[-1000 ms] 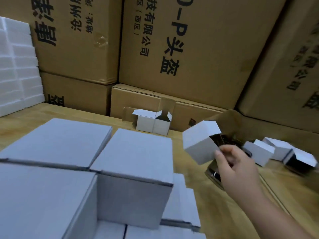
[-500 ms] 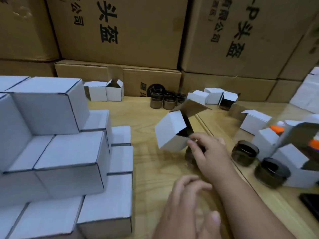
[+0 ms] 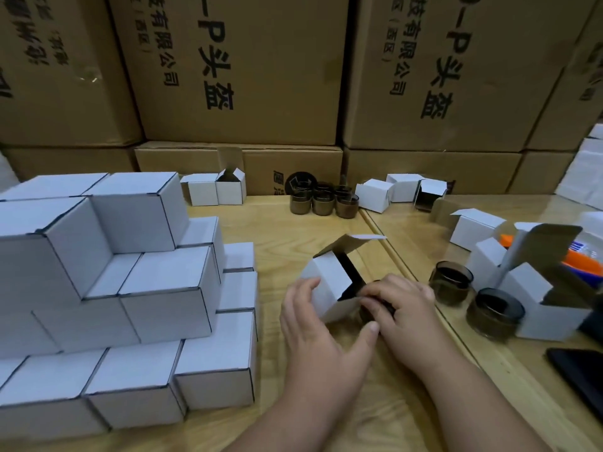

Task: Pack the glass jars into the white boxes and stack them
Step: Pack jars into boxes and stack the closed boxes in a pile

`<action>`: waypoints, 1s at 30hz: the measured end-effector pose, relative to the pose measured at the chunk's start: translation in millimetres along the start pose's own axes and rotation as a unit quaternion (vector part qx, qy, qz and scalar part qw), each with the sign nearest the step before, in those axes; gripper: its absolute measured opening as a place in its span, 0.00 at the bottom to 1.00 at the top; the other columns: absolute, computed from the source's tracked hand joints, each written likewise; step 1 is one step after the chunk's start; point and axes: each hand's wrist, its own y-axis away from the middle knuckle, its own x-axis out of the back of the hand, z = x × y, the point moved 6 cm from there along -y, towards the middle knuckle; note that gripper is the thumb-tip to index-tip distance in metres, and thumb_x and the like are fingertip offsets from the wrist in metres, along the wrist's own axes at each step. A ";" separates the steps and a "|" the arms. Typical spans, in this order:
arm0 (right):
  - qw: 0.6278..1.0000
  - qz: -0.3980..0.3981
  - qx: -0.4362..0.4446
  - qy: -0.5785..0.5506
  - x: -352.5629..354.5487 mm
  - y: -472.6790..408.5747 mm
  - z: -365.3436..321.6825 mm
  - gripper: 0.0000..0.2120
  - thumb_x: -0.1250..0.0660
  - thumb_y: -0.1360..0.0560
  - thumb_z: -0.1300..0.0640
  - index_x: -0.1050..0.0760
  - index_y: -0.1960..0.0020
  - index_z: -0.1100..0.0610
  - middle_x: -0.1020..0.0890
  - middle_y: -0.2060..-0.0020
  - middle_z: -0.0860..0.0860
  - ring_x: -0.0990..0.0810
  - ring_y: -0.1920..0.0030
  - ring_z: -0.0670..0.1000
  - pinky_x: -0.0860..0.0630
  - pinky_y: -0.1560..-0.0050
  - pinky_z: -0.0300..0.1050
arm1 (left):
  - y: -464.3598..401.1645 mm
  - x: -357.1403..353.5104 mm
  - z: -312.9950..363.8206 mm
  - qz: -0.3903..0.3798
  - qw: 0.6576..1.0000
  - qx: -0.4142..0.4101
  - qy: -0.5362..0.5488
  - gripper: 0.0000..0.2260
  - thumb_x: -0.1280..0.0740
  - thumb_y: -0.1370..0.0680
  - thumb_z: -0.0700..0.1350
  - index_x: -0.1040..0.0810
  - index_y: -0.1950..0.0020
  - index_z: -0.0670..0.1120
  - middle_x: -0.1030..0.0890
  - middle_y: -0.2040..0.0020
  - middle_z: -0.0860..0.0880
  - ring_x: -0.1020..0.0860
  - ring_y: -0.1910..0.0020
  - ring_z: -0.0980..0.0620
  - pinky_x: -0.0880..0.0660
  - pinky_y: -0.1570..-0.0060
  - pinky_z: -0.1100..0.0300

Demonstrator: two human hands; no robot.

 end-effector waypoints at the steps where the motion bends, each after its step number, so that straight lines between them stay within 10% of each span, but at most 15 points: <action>1: 1.000 -0.009 0.003 -0.005 1.2 2.1 -1.0 0.11 0.30 0.21 0.56 0.20 0.54 0.39 0.21 0.57 0.38 0.24 0.47 0.42 0.43 0.39 0.45 | -4.6 1.8 0.7 0.011 1.000 -0.002 -0.003 0.38 0.32 0.36 0.69 0.52 0.33 0.77 0.47 0.25 0.65 0.48 0.24 0.62 0.45 0.26 0.60; 8: 0.997 -0.011 0.006 -0.073 11.8 9.6 -2.1 0.16 0.29 0.26 0.65 0.17 0.54 0.42 0.23 0.48 0.36 0.26 0.39 0.42 0.34 0.39 0.41 | -24.4 0.2 -15.8 0.032 0.988 0.118 0.095 0.38 0.29 0.35 0.66 0.50 0.35 0.82 0.34 0.25 0.60 0.34 0.25 0.57 0.31 0.27 0.49; 18: 0.986 -0.064 -0.124 -0.086 -3.9 12.4 24.2 0.27 0.19 0.33 0.53 0.29 0.41 0.38 0.24 0.46 0.35 0.23 0.45 0.37 0.28 0.51 0.33 | -26.6 -2.2 -28.1 0.043 0.987 0.130 0.084 0.35 0.31 0.32 0.68 0.41 0.27 0.70 0.34 0.31 0.69 0.35 0.31 0.66 0.33 0.32 0.62; 25: 0.892 0.314 -0.033 -0.322 29.3 20.9 -13.9 0.14 0.31 0.30 0.45 0.28 0.46 0.35 0.21 0.44 0.57 0.17 0.52 0.57 0.16 0.58 0.49 | -25.6 -3.5 -26.1 0.028 0.987 0.136 0.086 0.32 0.32 0.30 0.70 0.40 0.28 0.71 0.34 0.36 0.74 0.34 0.34 0.68 0.34 0.37 0.65; 30: 0.929 0.259 0.109 -0.240 8.0 18.0 -63.0 0.22 0.31 0.30 0.50 0.30 0.39 0.53 0.27 0.42 0.32 0.23 0.46 0.36 0.26 0.49 0.27 | -26.8 -5.8 -27.8 0.001 0.984 0.144 0.104 0.28 0.29 0.29 0.61 0.35 0.30 0.69 0.24 0.35 0.64 0.24 0.35 0.57 0.23 0.37 0.51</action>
